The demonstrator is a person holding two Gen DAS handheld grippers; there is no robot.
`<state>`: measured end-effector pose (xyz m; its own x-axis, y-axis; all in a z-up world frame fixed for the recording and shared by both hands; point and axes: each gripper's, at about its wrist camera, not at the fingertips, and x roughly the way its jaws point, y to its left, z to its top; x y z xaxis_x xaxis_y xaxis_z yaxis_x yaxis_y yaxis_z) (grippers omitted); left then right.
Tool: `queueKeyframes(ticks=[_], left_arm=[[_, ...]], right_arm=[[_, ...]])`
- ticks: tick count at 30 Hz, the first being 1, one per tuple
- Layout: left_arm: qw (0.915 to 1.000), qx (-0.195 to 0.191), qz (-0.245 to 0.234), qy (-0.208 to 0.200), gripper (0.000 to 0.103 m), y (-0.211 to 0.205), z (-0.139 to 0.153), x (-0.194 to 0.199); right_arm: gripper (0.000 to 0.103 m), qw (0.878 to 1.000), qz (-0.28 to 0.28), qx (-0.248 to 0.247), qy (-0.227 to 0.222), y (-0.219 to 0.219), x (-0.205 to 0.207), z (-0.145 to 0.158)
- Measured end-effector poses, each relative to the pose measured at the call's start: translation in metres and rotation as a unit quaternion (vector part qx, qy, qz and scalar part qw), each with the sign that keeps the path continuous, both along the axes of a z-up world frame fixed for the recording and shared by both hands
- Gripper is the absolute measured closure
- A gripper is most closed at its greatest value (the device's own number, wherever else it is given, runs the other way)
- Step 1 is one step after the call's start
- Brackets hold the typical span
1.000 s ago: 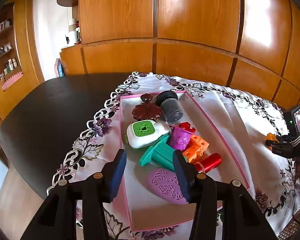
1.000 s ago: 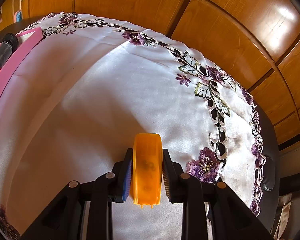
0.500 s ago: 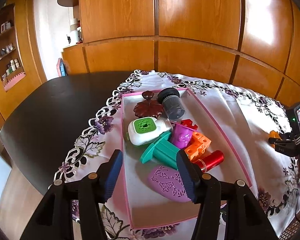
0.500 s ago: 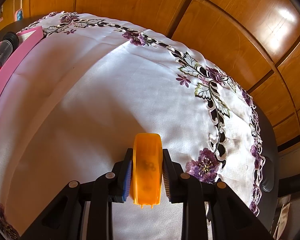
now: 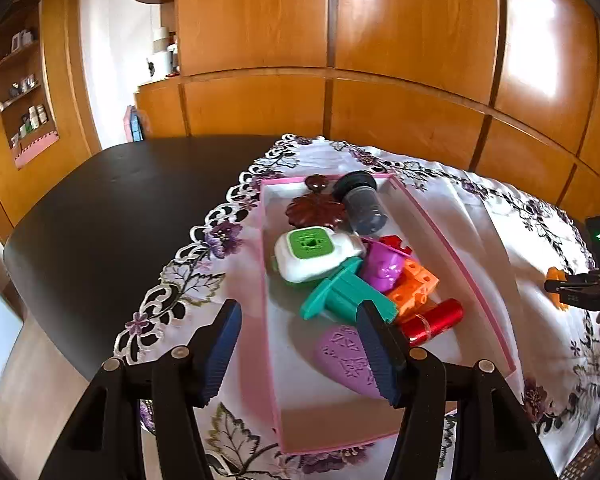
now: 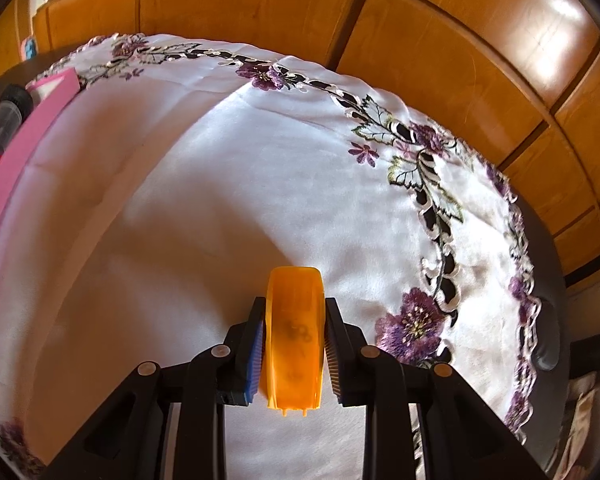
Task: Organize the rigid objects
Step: 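Carry the orange piece into the tray and open the right gripper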
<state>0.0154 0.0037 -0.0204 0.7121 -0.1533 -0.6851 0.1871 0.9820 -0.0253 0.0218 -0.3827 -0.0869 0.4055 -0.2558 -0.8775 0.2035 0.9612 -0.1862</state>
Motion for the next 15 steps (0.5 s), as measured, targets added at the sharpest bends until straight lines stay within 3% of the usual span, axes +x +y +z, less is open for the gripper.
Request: queueKeyframes(ticks=[4,8,12,15], left_arm=[[0.9998,-0.005,0.018,0.001,0.042,0.013,-0.002,0.004],[0.9993,-0.007,0.036,0.005,0.042,0.024,-0.006,0.009],[0.9989,-0.009,0.046,0.007,0.042,0.032,-0.008,0.011],[0.9985,-0.012,0.053,0.008,0.041,0.037,-0.009,0.012]], right_arm=[[0.077,0.998,0.017,0.044,-0.043,0.019,-0.006,0.025],[0.077,0.989,0.083,0.084,-0.087,0.065,-0.010,0.056],[0.077,0.972,0.171,0.113,-0.116,0.126,-0.013,0.080],[0.077,0.958,0.228,0.134,-0.112,0.168,-0.013,0.084]])
